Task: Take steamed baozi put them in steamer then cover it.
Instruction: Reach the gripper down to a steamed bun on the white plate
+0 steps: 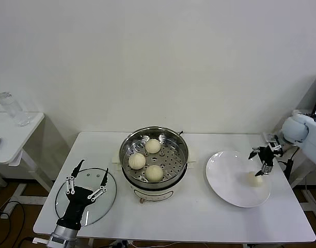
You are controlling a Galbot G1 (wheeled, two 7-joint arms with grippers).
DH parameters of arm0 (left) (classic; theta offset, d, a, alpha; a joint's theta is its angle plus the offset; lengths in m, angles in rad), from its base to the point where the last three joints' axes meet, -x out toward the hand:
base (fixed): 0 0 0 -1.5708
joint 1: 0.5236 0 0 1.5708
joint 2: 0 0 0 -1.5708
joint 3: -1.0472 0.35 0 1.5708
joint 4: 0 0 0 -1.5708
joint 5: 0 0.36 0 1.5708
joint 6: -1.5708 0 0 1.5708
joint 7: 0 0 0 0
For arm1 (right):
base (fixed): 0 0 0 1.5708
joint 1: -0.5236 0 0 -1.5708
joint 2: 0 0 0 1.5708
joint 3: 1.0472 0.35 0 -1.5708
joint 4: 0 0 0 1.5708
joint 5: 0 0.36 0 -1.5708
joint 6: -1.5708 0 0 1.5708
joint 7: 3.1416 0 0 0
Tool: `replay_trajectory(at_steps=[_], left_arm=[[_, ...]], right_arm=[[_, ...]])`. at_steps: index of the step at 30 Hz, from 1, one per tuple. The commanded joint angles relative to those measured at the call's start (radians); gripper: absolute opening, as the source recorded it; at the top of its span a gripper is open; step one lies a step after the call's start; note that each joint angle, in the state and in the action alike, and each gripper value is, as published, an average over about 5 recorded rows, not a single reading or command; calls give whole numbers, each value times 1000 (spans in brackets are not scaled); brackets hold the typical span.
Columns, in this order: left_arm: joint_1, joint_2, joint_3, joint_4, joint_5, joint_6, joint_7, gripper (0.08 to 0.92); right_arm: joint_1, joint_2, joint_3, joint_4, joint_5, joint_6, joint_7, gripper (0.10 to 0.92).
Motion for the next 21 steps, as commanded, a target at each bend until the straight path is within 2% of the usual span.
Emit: replay_trajectory(at_steps=[1,17,21], left_arm=[[1,0,-1,4,2,0,-3,823],[6,-1,-10,9,2,-4,-3,823],[6,-2,-10,10,2,-5,-3,823]], right_arm=[[-104,2,57,-57,-27,-12,14,823],[-141,52,86,-122,-54,-6,40,822],[-142,57,87,-129,-57,-4,45,787]])
